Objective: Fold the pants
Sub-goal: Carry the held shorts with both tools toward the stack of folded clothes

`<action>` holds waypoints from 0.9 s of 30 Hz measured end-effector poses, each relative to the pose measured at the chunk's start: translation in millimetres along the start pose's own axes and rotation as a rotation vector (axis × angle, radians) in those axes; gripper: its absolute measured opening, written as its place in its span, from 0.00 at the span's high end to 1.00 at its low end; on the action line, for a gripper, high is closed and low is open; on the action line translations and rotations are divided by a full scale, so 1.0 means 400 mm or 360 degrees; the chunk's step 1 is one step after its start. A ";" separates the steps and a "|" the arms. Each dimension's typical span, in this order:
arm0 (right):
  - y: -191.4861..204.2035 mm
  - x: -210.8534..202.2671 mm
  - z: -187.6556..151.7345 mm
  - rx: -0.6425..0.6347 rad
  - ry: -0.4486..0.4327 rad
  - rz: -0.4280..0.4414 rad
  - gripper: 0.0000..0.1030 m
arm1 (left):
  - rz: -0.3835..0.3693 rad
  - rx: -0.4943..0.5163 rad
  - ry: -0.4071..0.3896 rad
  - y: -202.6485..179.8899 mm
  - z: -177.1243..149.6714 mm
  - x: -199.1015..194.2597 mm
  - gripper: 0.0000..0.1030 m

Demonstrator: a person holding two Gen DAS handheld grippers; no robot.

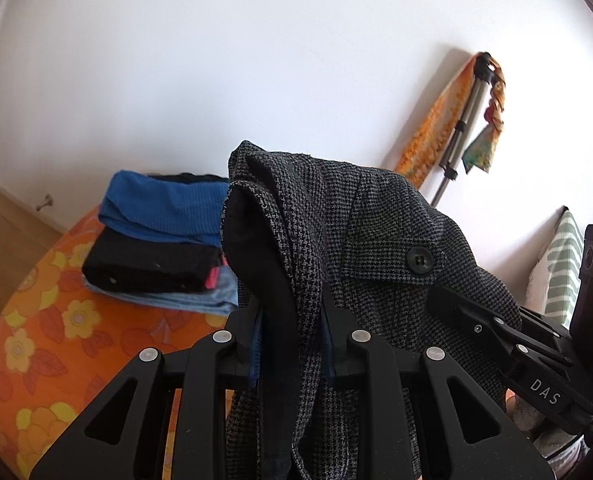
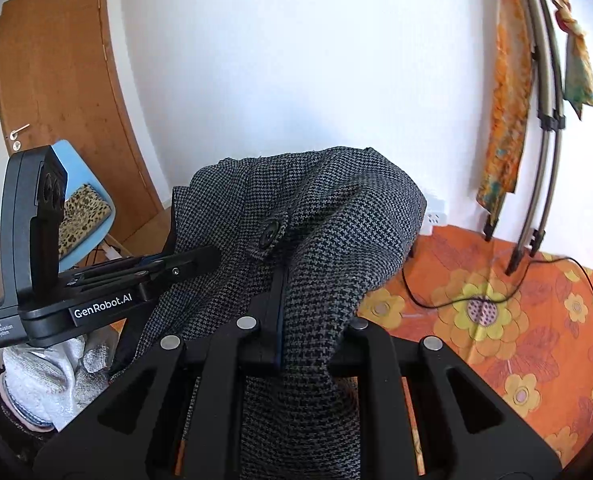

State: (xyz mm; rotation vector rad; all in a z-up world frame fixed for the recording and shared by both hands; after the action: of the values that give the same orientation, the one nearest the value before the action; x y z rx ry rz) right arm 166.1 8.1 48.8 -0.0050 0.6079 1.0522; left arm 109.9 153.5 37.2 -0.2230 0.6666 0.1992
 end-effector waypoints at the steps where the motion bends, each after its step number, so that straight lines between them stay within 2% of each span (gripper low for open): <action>1: 0.007 0.008 0.009 -0.0008 -0.0003 0.0003 0.87 | 0.0007 0.0002 -0.0016 0.010 0.012 0.000 0.79; 15: 0.050 0.185 0.136 -0.0070 -0.0017 0.0053 0.87 | 0.0115 0.0017 -0.0134 0.124 0.122 0.056 0.79; 27: 0.038 0.336 0.215 -0.0028 -0.0005 0.0073 0.87 | 0.0162 0.0044 -0.0110 0.202 0.206 0.147 0.79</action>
State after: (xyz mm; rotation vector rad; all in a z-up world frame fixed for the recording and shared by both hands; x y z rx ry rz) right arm 240.5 149.3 61.6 -0.0050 0.5984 1.1019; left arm 183.2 259.6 51.7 -0.1549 0.6121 0.2935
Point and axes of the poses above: each gripper's, at about its wrist camera, not at the fingertips, and x roughly the way its jaws point, y to its left, z to its top, the point moved 1 cm from there along x, roughly the way its jaws point, and after that the axes turned 14 degrees about z, right-handed, at the moved point
